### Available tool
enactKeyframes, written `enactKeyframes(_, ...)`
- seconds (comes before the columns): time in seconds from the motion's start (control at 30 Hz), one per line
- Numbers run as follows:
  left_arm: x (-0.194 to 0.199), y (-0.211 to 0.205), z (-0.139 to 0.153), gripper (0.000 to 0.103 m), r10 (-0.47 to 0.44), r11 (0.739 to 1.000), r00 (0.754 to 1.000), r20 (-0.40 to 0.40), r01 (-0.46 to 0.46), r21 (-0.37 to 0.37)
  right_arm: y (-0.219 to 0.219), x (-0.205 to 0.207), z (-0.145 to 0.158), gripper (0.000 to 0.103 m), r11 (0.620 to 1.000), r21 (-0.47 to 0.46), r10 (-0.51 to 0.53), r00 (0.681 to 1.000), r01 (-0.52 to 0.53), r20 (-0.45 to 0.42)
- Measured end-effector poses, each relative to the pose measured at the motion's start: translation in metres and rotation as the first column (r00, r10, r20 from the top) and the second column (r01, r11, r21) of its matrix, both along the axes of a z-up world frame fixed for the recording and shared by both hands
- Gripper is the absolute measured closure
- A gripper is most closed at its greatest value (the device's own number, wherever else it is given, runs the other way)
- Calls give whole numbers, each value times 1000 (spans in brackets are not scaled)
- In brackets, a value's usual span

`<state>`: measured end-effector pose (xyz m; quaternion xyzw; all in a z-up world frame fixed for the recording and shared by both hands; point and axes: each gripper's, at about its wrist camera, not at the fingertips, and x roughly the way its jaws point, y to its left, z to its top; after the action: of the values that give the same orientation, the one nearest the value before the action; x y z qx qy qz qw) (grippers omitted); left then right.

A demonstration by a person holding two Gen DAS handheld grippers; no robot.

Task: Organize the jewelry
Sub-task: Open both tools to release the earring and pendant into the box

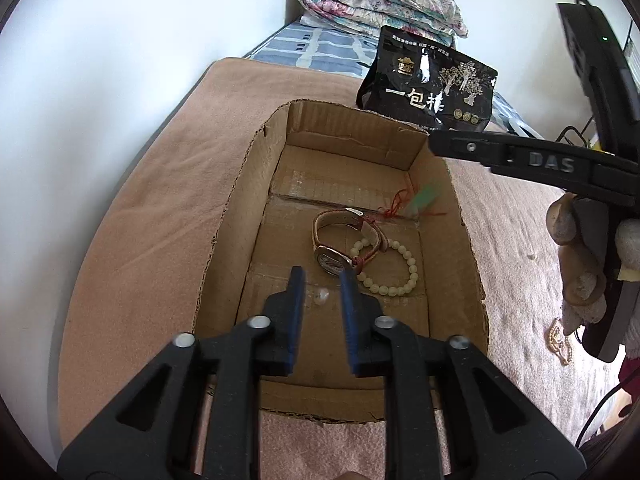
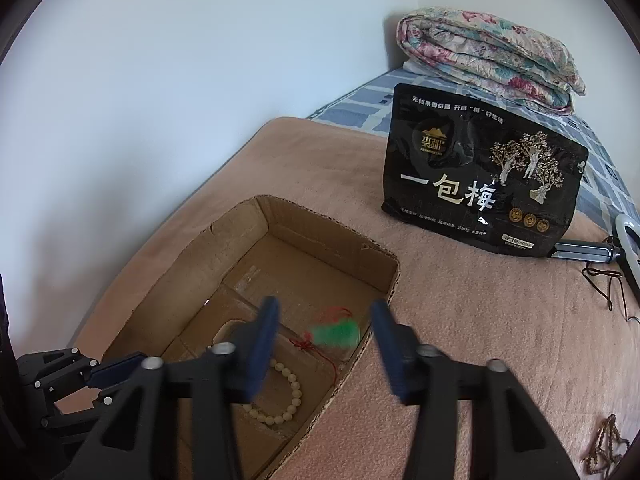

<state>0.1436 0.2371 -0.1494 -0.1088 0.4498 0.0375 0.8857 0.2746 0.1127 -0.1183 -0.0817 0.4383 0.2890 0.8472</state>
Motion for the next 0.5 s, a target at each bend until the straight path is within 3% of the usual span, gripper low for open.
enactKeyframes(0.07, -1, 0, 1, 51, 11, 1000, 1000, 15, -11, 5, -2, -1, 2, 31, 1000, 5, -10, 1000, 10, 11)
enactKeyframes(0.23, -1, 0, 2, 50, 12, 1000, 1000, 16, -12, 8, -7, -2, 4, 16, 1000, 7, -25, 1000, 25, 17)
enactKeyframes(0.5, -3, -3, 6, 50, 4, 1000, 1000, 21, -4, 18, -13, -5, 7, 14, 999, 1, -42, 999, 42, 24)
